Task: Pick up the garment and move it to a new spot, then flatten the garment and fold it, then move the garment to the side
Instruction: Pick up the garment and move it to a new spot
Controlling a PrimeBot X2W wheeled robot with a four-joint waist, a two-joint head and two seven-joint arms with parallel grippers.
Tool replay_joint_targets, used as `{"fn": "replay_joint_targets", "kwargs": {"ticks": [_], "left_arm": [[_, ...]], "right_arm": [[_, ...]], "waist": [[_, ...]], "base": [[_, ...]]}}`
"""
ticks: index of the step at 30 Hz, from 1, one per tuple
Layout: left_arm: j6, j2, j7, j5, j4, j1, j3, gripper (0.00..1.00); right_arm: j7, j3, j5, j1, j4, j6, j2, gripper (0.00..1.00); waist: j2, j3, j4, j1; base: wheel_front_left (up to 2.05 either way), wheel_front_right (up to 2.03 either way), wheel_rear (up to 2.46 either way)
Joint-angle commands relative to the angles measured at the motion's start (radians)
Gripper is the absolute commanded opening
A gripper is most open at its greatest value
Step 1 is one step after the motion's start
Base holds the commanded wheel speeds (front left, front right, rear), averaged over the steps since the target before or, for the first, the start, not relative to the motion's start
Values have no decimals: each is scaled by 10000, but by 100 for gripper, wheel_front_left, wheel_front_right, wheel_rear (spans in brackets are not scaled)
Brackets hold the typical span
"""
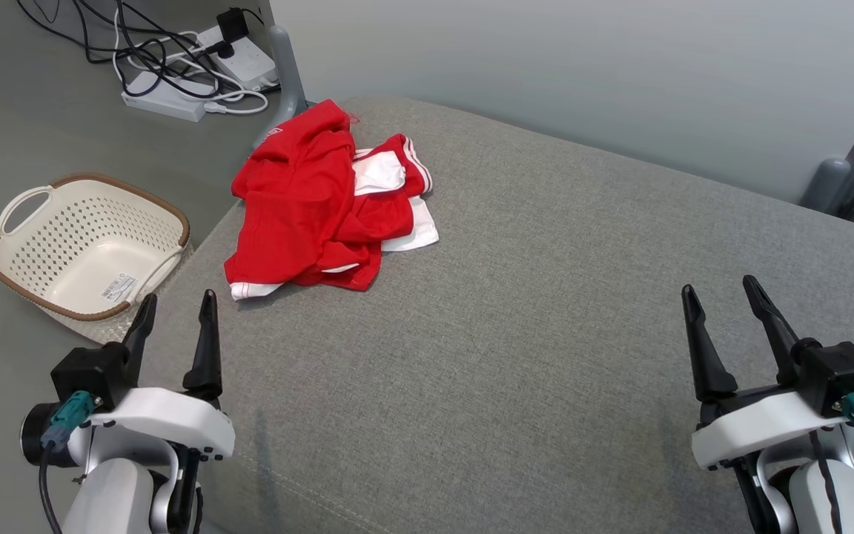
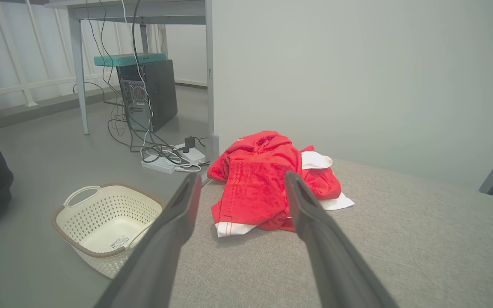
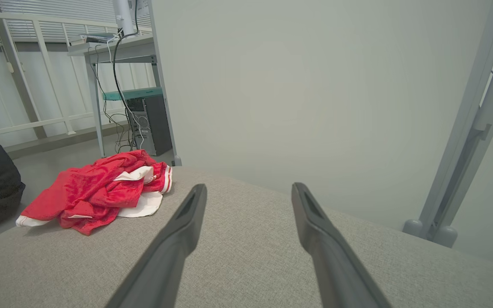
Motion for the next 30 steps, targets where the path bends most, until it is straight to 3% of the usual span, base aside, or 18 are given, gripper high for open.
{"fn": "replay_joint_targets", "kwargs": {"ticks": [1, 8, 16, 23, 30], "left_arm": [[32, 14, 31, -123, -52, -211, 53, 100], [-163, 314, 576, -307, 14, -1228, 112, 100], [-635, 417, 1643, -966, 1301, -2922, 191, 100], [-1050, 620, 2291, -1506, 3685, -4518, 237, 100], [-1180, 979, 2101, -1864, 5594, -5638, 459, 100]], "right_arm": [[18, -24, 3, -117, -44, 15, -53, 100], [204, 119, -37, -310, -272, 15, -148, 100], [621, 437, -233, -886, -793, 15, -433, 100], [917, 639, -290, -1468, -1267, 13, -720, 100], [993, 804, -316, -1877, -1505, 13, -880, 100]], "waist": [[0, 20, -4, 0], [0, 485, -321, 0], [0, 1830, -1174, 0], [0, 3149, -1918, 0], [0, 3990, -2310, 0]], "base": [[0, 0, 0], [0, 0, 0], [0, 0, 0], [0, 0, 0], [0, 0, 0]]}}
